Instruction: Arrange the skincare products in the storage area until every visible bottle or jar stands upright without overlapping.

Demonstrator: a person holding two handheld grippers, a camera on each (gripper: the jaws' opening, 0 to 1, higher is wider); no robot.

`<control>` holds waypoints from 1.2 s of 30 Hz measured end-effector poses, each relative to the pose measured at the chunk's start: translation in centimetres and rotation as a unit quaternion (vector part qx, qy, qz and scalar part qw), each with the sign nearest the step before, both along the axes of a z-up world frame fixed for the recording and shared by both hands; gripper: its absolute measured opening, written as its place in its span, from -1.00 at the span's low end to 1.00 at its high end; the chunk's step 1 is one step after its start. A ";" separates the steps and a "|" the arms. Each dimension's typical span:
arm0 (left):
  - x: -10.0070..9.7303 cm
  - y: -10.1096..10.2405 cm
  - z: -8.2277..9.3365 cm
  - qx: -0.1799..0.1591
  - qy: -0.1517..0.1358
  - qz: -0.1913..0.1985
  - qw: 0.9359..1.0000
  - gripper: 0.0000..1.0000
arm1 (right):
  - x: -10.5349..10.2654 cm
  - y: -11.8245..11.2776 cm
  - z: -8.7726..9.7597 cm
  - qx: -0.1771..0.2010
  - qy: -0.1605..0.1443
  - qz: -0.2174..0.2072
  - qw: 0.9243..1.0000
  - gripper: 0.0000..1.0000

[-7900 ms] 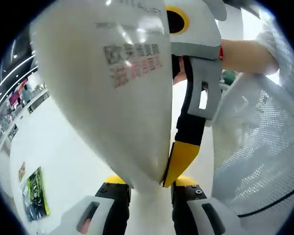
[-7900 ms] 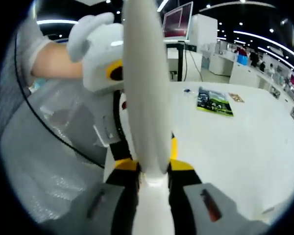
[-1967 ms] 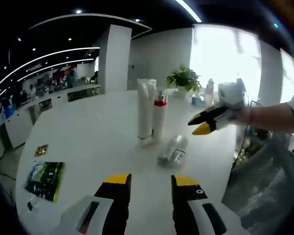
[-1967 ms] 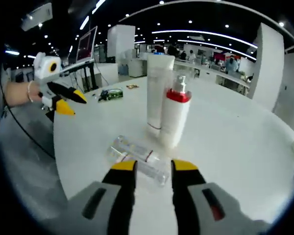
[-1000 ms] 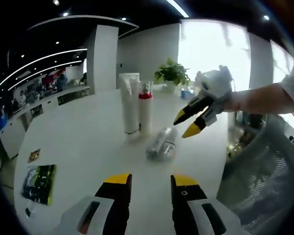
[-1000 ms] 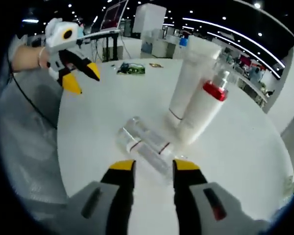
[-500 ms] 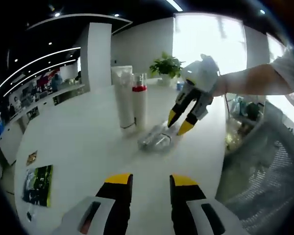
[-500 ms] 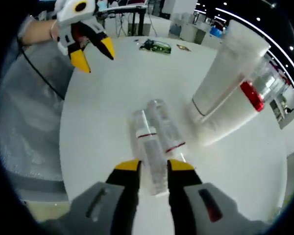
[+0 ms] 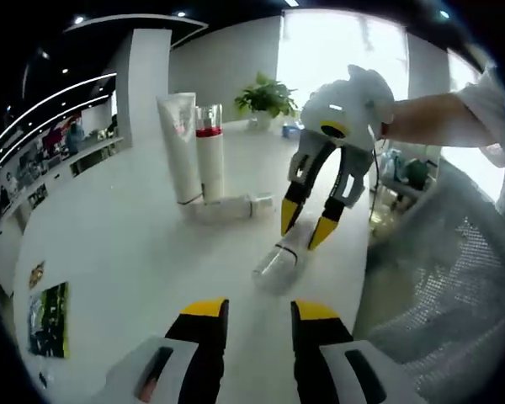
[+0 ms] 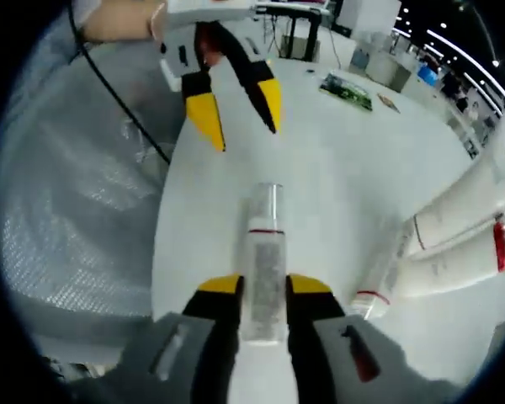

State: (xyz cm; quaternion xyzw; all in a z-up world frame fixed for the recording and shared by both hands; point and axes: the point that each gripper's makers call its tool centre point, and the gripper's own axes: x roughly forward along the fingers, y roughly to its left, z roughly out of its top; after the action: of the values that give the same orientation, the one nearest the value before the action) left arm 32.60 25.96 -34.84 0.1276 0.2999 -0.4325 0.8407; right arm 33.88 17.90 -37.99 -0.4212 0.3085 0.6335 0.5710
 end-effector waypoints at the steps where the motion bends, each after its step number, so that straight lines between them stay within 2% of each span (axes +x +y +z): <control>1: -0.2 -0.1 -0.3 0.008 0.001 -0.007 1.000 -0.38 | -0.4 0.3 -0.1 -0.004 -0.003 0.008 1.000 -0.60; 6: -1.4 -0.6 -1.8 0.037 0.011 -0.039 0.998 -0.38 | -1.9 1.5 -0.1 0.000 0.000 0.033 0.999 -0.60; 11: -2.1 -1.2 -2.5 0.047 0.017 -0.058 0.997 -0.40 | -3.2 2.5 -0.2 0.003 -0.003 0.053 0.999 -0.60; 15: -2.5 -1.1 -3.3 0.070 0.018 -0.072 0.995 -0.46 | -3.7 3.2 -0.3 0.006 0.000 0.055 0.998 -0.60; 18: -3.0 -0.9 -3.8 0.079 0.033 -0.076 0.993 -0.50 | -4.1 3.7 -0.3 0.008 0.007 0.051 0.999 -0.59; 20: -3.0 -1.1 -3.5 0.071 0.029 -0.078 0.994 -0.50 | -4.4 4.0 -0.3 0.009 0.007 0.049 0.999 -0.59; 24: -3.1 -0.8 -3.6 0.082 0.034 -0.080 0.993 -0.53 | -4.2 4.2 -0.3 0.014 -0.004 0.041 0.999 -0.59; 26: -3.0 -0.6 -3.6 0.093 0.039 -0.074 0.992 -0.55 | -3.7 4.6 -0.2 0.027 -0.025 0.038 0.999 -0.56; 28: -2.9 -0.6 -3.1 0.084 0.053 -0.061 0.993 -0.57 | -3.0 4.8 -0.2 0.035 -0.035 -0.006 0.999 -0.51; 29: -3.1 -0.8 -2.8 0.070 0.070 -0.050 0.994 -0.57 | -2.8 4.8 -0.1 0.038 -0.036 -0.020 0.998 -0.47; 31: -2.9 -0.9 -2.0 0.033 0.101 -0.025 0.994 -0.59 | -1.8 5.2 0.4 0.059 -0.066 -0.046 0.995 -0.40; 35: -2.1 -0.4 -1.1 -0.003 0.129 0.022 0.991 -0.60 | -0.8 5.3 1.4 0.075 -0.120 -0.064 0.988 -0.38; 36: -1.9 -0.3 -0.8 -0.019 0.144 0.035 0.989 -0.60 | -0.5 5.2 1.6 0.073 -0.138 -0.067 0.985 -0.38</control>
State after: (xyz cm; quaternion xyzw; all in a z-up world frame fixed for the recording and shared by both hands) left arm 30.67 25.65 -35.64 0.0372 0.4138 -0.4220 0.8058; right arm 33.39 23.13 -36.43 -0.4396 0.2074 0.5506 0.6786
